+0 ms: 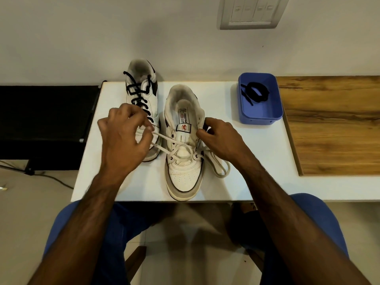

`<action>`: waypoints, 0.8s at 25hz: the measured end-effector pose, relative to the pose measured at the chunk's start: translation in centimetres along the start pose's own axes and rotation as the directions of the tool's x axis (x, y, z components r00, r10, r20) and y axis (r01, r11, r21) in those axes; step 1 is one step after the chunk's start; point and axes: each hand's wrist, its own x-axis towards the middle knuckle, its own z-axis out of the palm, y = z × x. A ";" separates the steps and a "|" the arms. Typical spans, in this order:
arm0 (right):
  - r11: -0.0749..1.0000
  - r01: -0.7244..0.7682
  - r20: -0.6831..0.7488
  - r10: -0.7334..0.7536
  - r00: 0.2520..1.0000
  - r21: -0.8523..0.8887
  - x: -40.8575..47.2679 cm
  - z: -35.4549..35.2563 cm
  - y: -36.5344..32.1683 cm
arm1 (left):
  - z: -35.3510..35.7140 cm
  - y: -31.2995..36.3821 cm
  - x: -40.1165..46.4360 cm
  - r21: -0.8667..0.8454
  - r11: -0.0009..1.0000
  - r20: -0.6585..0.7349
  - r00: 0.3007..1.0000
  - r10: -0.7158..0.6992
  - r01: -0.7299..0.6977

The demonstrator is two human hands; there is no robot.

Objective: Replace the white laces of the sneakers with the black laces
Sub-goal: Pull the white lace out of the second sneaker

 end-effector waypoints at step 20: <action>0.999 -0.006 0.012 0.005 1.000 0.037 0.0 0.1 0.0 | 1.2 1.7 -0.2 0.083 0.993 0.006 0.997 0.082 -0.082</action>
